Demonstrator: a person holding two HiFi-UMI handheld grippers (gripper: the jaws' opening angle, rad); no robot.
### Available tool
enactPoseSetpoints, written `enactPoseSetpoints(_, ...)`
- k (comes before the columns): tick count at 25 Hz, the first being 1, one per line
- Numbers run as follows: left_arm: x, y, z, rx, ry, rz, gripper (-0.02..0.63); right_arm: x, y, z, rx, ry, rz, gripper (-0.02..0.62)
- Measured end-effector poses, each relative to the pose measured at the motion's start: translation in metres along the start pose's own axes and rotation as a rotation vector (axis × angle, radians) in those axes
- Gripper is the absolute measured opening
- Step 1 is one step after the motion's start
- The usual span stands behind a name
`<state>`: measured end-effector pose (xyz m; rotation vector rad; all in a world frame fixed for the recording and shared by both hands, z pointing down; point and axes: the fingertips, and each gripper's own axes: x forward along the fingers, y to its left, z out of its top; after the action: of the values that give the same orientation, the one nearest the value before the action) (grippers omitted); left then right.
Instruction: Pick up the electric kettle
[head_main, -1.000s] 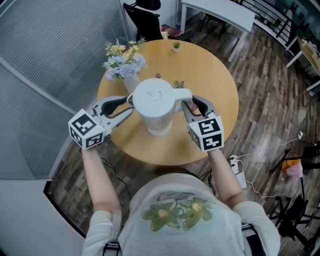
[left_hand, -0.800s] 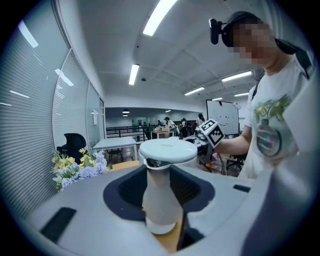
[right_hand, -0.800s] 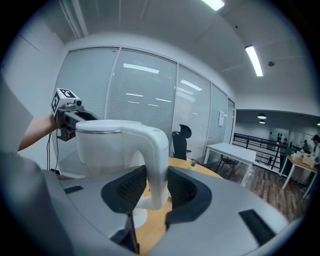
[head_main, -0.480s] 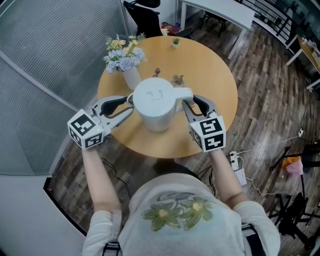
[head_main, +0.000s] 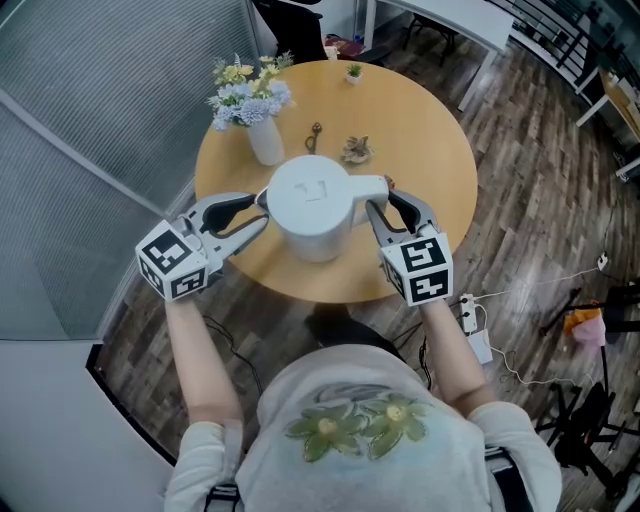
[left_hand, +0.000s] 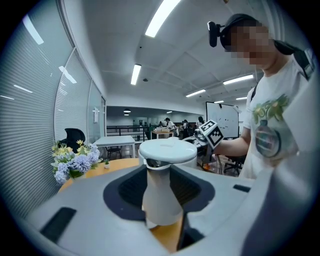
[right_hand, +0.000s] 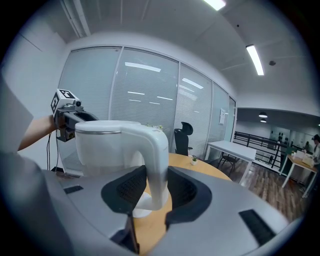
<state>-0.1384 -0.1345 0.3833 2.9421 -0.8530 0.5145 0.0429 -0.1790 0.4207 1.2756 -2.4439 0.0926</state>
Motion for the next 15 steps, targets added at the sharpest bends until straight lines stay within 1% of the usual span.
enactPoseSetpoints(9,0.000,-0.007,-0.012,-0.021,0.014,-0.015,0.144,-0.002,0.007,-0.015,0.019,0.030,0.005,0.143)
enactPoseSetpoints(15,0.002,-0.024,-0.018,-0.017,0.034,-0.025,0.144,-0.016,0.010,-0.028,0.022,0.045,0.006,0.143)
